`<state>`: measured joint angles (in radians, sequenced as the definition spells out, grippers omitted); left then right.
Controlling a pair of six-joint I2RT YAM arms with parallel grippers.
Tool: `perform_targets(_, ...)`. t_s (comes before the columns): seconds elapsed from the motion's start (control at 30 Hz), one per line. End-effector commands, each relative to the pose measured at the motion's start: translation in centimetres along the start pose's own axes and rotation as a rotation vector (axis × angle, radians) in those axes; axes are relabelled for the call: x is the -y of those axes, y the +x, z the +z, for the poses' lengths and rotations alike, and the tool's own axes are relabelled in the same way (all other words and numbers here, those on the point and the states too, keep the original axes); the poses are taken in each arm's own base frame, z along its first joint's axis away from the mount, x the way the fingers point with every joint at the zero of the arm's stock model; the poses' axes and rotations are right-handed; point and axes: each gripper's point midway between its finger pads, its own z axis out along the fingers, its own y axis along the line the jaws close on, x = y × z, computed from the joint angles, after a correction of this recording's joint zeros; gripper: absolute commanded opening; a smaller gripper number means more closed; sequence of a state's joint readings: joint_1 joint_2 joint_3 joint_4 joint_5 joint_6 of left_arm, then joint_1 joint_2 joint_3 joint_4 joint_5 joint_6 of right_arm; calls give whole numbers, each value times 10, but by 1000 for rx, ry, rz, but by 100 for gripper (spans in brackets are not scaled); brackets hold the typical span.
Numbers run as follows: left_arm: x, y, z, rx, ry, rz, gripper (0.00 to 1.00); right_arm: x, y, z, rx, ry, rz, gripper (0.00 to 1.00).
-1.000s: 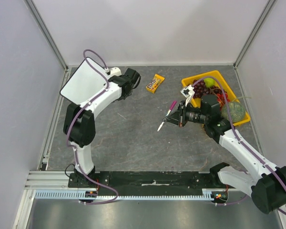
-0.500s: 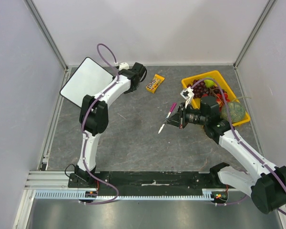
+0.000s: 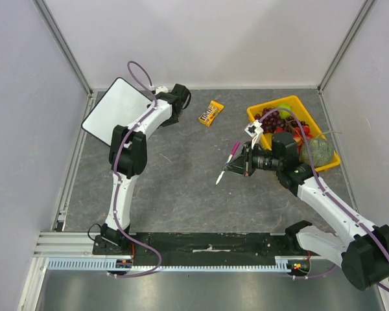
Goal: Write a sentence on the whiteboard
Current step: Move the whiteboard stand to the corner of the board.
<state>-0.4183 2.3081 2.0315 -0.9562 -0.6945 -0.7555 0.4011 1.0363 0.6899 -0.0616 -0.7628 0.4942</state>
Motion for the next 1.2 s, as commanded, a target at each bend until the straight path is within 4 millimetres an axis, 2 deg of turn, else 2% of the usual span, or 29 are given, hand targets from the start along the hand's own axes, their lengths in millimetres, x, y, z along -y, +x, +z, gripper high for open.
perform_targets(0.0,-3,-15,3,18,4,8,69,0,1,0,3,-17,-25,0)
perform_targets(0.37,4,2,21,-14,20,81,68,0,2,2,-5,-22,-20,0)
perform_targets(0.63,20,14,28,-47,84,100,70,3,2,3,-10,-17,-13,0)
perform_targets(0.83,29,6,33,-35,99,74,72,2,2,3,-14,-23,-14,0)
perform_targets(1.17,29,-19,49,-25,105,16,70,4,5,4,-20,-19,-7,0)
